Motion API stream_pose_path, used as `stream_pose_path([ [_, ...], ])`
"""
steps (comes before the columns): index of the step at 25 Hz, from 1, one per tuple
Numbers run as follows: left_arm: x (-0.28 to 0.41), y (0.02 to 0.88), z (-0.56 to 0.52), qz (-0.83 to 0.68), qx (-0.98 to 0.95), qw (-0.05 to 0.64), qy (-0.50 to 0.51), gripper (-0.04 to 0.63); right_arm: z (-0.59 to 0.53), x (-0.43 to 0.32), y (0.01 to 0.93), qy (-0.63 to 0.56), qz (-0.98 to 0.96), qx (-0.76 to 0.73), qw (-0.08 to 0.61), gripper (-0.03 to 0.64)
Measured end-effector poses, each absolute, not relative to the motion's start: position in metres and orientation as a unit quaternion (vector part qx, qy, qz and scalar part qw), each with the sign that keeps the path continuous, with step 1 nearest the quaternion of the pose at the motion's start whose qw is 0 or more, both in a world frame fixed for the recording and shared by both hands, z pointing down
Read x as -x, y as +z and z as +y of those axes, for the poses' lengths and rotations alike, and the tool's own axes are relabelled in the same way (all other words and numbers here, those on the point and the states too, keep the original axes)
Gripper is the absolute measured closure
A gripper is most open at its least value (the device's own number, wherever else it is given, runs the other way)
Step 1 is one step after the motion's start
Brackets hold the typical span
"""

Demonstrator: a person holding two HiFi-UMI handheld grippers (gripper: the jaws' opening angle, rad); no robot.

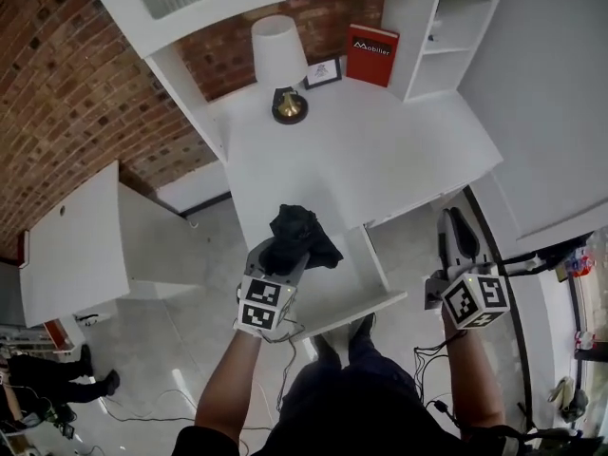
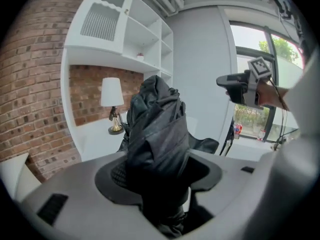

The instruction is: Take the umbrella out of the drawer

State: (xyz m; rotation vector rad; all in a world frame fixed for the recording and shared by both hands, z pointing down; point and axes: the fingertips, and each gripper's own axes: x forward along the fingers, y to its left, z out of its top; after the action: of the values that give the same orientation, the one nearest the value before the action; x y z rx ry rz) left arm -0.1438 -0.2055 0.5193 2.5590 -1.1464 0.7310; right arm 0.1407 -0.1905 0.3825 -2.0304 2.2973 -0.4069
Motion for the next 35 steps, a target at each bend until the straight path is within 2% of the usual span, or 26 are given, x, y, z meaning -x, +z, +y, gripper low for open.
stream_pose_path([
  [5, 0.163, 0.453, -0.240, -0.416, -0.884, 0.088, 0.195, 0.350, -0.187, -0.117, 0.345, -0.098, 0.752, 0.651, 0.040, 0.547],
  [10, 0.170, 0.429, -0.267, -0.411, -0.890, 0.083, 0.180, 0.348, -0.176, -0.110, 0.325, -0.078, 0.747, 0.659, 0.047, 0.551],
  [14, 0.174, 0.442, -0.284, -0.400, -0.888, 0.115, 0.194, 0.348, -0.168, -0.115, 0.317, -0.068, 0.740, 0.668, 0.047, 0.554],
  [21, 0.171, 0.485, -0.308, -0.391, -0.872, 0.133, 0.264, 0.348, -0.168, -0.122, 0.331, -0.078, 0.733, 0.675, 0.043, 0.558],
  [35, 0.142, 0.561, -0.374, -0.392, -0.825, 0.201, 0.355, 0.350, -0.250, -0.163, 0.381, -0.127, 0.747, 0.651, 0.042, 0.563],
])
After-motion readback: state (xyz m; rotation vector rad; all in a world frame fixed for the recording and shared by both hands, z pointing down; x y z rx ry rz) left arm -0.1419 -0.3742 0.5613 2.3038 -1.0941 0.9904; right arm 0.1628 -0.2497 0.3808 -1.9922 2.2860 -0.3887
